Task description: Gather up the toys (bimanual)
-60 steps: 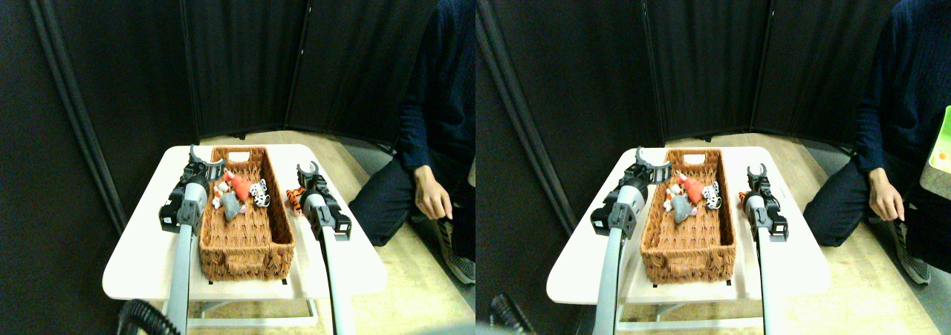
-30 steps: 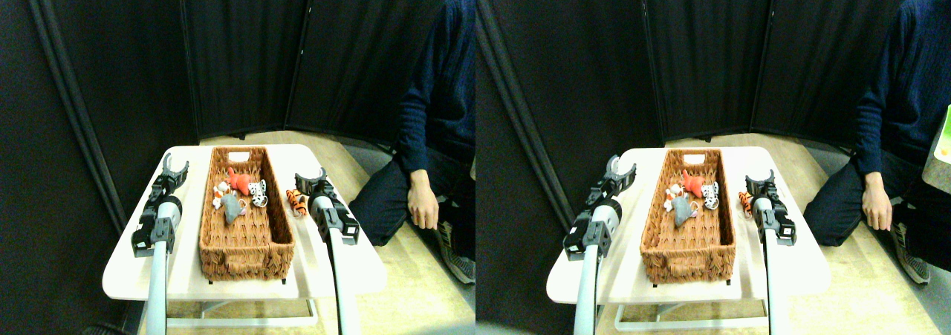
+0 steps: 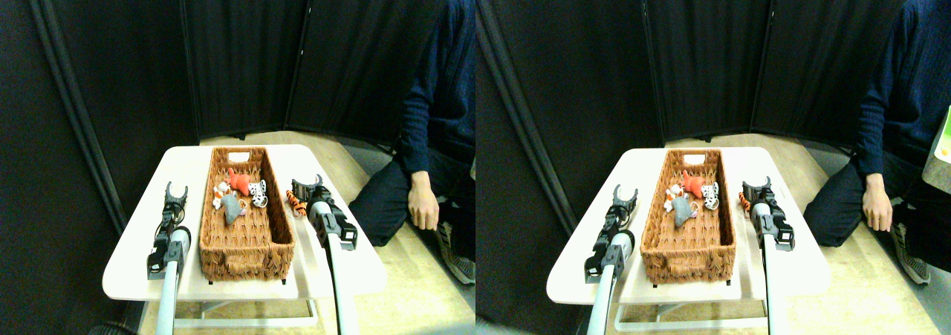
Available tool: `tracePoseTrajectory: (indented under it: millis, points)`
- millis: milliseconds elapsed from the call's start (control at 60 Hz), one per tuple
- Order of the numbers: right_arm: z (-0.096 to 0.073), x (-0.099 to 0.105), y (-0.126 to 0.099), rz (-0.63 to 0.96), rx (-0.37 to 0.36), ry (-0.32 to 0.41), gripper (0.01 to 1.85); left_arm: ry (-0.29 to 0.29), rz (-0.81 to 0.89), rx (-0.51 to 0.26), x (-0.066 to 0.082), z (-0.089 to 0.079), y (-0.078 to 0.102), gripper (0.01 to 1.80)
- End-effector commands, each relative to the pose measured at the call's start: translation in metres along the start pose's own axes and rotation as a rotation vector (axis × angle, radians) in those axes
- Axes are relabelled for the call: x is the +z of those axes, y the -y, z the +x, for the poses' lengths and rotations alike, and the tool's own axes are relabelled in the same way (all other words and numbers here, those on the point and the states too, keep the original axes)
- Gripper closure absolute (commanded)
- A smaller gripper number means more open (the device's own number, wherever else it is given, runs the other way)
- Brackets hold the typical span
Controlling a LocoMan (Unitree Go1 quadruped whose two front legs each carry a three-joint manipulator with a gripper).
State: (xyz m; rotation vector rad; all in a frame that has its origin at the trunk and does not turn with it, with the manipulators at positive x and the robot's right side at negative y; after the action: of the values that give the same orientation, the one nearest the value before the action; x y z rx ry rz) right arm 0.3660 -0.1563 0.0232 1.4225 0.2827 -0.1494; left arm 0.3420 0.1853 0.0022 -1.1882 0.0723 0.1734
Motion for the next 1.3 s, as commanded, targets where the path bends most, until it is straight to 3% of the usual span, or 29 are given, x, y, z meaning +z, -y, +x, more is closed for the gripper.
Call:
tracePoseTrajectory:
  millis: [17, 150, 283, 600, 883, 967, 1033, 1083, 1183, 1300]
  points:
    - [0.005, -0.005, 0.004, 0.008, -0.013, -0.018, 1.27, 0.027, -0.002, -0.026, 0.002, 0.004, 0.003, 1.47]
    - [0.007, -0.006, 0.012, 0.001, -0.018, -0.047, 1.29, 0.041, 0.015, -0.03, 0.006, 0.004, 0.001, 1.47]
    - [0.013, -0.009, 0.024, 0.037, -0.09, -0.047, 1.28, 0.051, 0.031, -0.043, 0.01, 0.003, 0.002, 1.5]
    - [0.025, -0.009, 0.043, 0.025, -0.174, 0.002, 1.26, 0.022, 0.056, -0.076, 0.021, -0.001, 0.012, 1.49]
    - [0.036, -0.005, 0.049, 0.059, -0.221, 0.036, 1.31, 0.008, 0.047, -0.08, 0.018, 0.001, 0.016, 1.52]
    - [0.037, -0.004, 0.048, 0.05, -0.22, 0.051, 1.36, -0.005, 0.03, -0.075, 0.019, 0.002, 0.016, 1.51]
    - [0.034, -0.005, 0.043, 0.027, -0.219, 0.1, 1.67, -0.003, 0.035, -0.075, 0.02, 0.003, 0.016, 1.5]
    - [0.033, -0.005, 0.04, 0.031, -0.205, 0.139, 1.81, 0.002, 0.044, -0.077, 0.02, 0.004, 0.016, 1.49]
    - [0.029, -0.005, 0.029, 0.018, -0.158, 0.175, 1.83, 0.011, 0.066, -0.084, 0.019, 0.005, 0.016, 1.49]
    - [0.023, -0.003, 0.013, 0.033, -0.076, 0.143, 1.85, 0.005, 0.042, -0.084, 0.019, 0.006, 0.017, 1.51]
